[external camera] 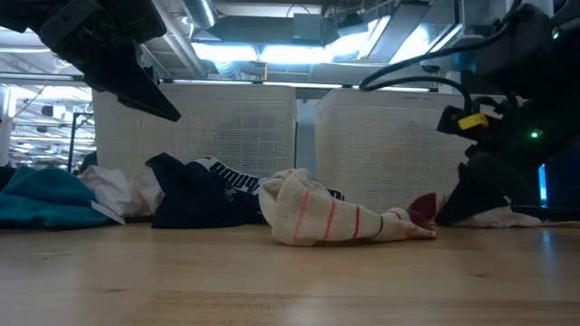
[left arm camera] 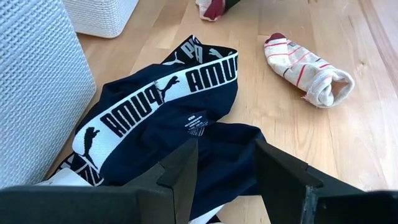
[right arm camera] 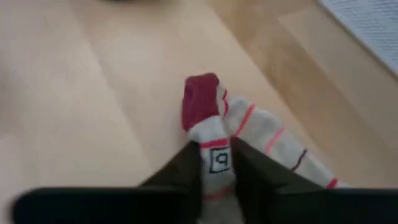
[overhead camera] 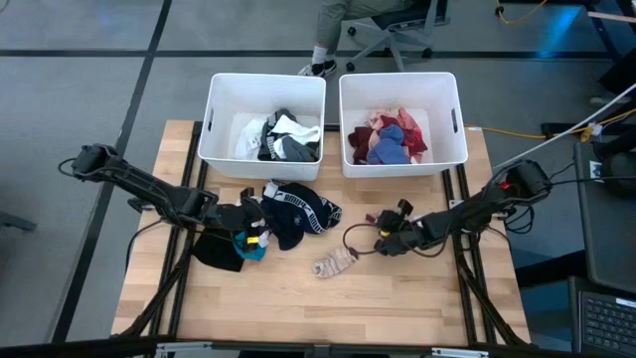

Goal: Sort clothes
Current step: Put the top brown stripe sock into the right white laundry bin

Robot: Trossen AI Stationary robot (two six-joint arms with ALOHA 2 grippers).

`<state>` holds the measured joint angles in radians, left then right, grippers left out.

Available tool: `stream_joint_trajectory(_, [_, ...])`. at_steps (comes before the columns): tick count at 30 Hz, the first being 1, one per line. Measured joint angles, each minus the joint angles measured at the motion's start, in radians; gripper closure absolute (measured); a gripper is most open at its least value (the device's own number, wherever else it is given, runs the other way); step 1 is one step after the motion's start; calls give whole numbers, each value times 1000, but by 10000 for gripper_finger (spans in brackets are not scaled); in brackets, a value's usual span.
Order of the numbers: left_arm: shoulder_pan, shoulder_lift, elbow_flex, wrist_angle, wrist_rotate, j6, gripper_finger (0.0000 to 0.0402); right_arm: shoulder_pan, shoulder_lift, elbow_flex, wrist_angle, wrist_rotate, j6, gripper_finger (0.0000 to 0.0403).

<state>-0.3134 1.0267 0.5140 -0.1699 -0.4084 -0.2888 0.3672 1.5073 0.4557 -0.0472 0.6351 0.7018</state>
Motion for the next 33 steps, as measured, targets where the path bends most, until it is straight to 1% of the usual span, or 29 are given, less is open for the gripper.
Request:
stream_joint_trajectory(3, [0, 0, 0, 6, -2, 5, 258, -1, 1, -1, -5, 30, -13, 376])
stream_joint_trajectory(4, [0, 0, 0, 7, -2, 7, 258, -1, 1, -1, -3, 36, -25, 388])
stream_joint_trajectory(5, [0, 0, 0, 6, -2, 7, 258, -1, 1, -1, -3, 37, -28, 391])
stream_joint_trajectory(9, [0, 0, 0, 6, -2, 6, 258, -1, 1, 2, 5, 39, -27, 372])
stream_joint_trajectory(11, [0, 0, 0, 6, -2, 5, 258, -1, 1, 19, 6, 41, -33, 374])
stream_joint_trajectory(13, [0, 0, 0, 6, -2, 5, 258, -1, 1, 43, 6, 41, -64, 385])
stream_joint_trajectory(16, [0, 0, 0, 6, -2, 4, 258, -1, 1, 95, 3, 36, -148, 396])
stream_joint_trajectory(22, [0, 0, 0, 6, -2, 4, 258, -2, 1, 246, -76, 36, -324, 382])
stream_joint_trajectory(24, [0, 0, 0, 6, -2, 4, 258, -9, 1, 310, -127, 47, -386, 381])
stream_joint_trajectory(27, [0, 0, 0, 6, -2, 5, 258, -22, 1, 429, -252, 75, -456, 387])
stream_joint_trajectory(33, [0, 0, 0, 10, -2, 4, 258, -72, 1, 677, -522, 164, -540, 394])
